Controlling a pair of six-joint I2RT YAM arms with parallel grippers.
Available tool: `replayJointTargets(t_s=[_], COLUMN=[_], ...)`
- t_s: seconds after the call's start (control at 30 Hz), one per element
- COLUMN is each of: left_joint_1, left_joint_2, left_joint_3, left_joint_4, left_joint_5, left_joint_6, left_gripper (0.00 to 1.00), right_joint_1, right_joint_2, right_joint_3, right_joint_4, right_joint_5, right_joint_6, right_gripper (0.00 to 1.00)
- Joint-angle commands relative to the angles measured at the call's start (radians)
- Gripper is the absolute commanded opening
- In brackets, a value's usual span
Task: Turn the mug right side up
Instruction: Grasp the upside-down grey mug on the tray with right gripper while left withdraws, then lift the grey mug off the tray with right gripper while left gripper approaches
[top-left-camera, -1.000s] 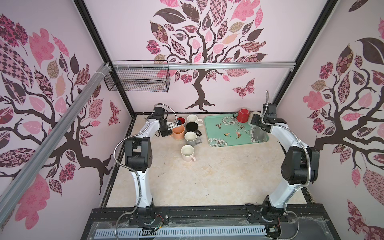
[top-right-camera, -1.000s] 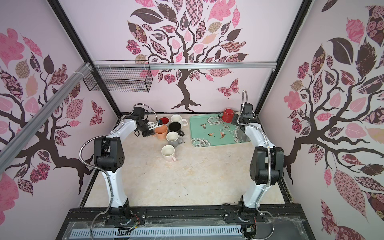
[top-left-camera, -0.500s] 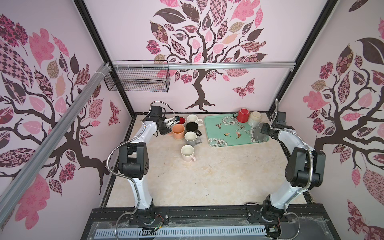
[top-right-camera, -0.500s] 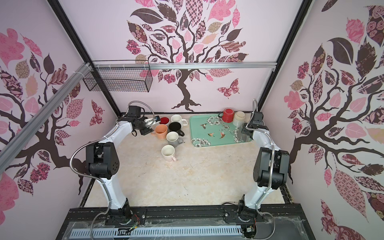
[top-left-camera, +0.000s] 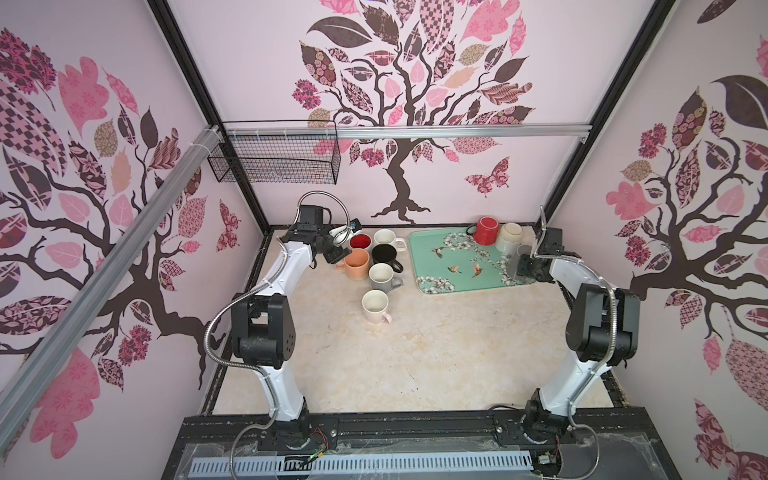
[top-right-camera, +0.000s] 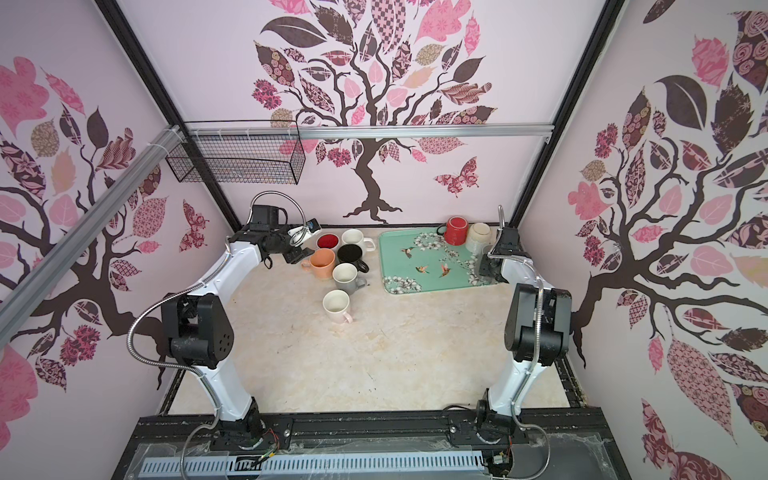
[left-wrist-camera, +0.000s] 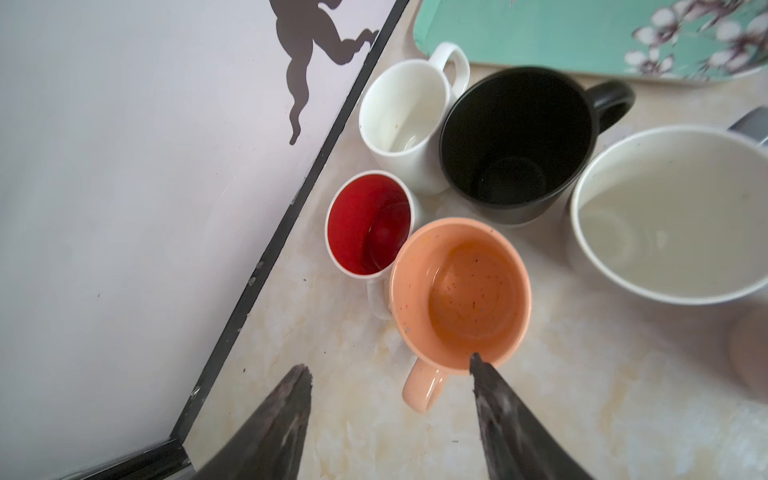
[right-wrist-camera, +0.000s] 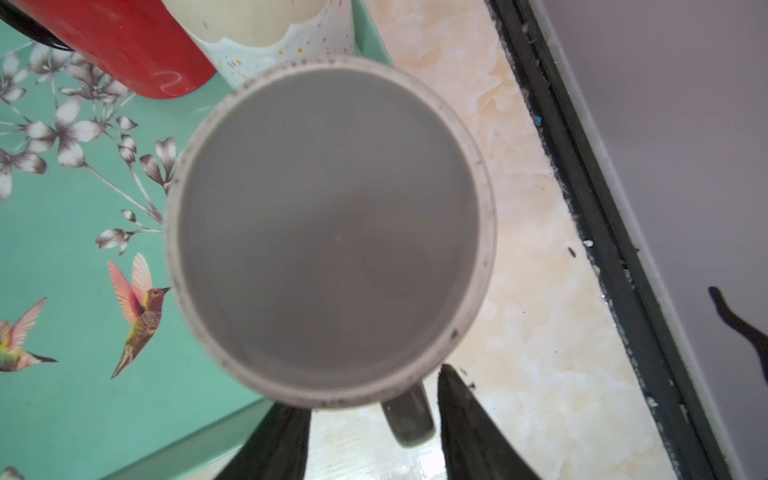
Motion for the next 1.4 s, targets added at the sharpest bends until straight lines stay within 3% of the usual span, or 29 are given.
replayJointTargets(t_s=[0.0, 0.13, 0.33, 0.6, 0.9, 1.07, 1.37], left_joint_1=[-0.064, -0.141, -0.223, -0.249, -0.260, -0.354, -0.440], left_joint_2=[-0.047, -0.078, -0.055, -0.074, -0.096, -0.072, -0.104], left_joint_3=[-0.051, -0.190, -0.231, -0.269, -0.276, -0.187, -0.215], left_joint_4=[0.062, 0.242, 0.268, 0.345, 0.390, 0.221, 0.226], left_joint_5=[0.081, 0.138, 0.193, 0.199, 0.184, 0.122, 0.113], left_joint_6=[-0.128, -0.240, -0.351, -0.519, -0.710, -0.686, -0.765], left_gripper=[0.65, 0.64, 0.60, 0.54, 0.53, 0.53, 0.53], right_joint_1=[0.004, 0.005, 0.021, 0.074, 0.264, 0.374, 0.415], right_joint_2=[0.047, 0.068, 0.061, 0.052, 0.035, 0.085, 0.103], right_joint_3=[0.062, 0.083, 0.074, 0.071, 0.056, 0.072, 0.087], right_joint_4=[-0.024, -0.038, -0.050, -0.073, -0.055, -0.093, -0.107], right_joint_5=[-0.007, -0.011, -0.020, -0.017, -0.084, -0.053, -0.042], right_joint_6=[-0.037, -0.063, -0.068, -0.094, -0.060, -0.068, -0.071], right_gripper=[0.44, 0.30, 0.10, 0.02, 0.02, 0.05, 0.35])
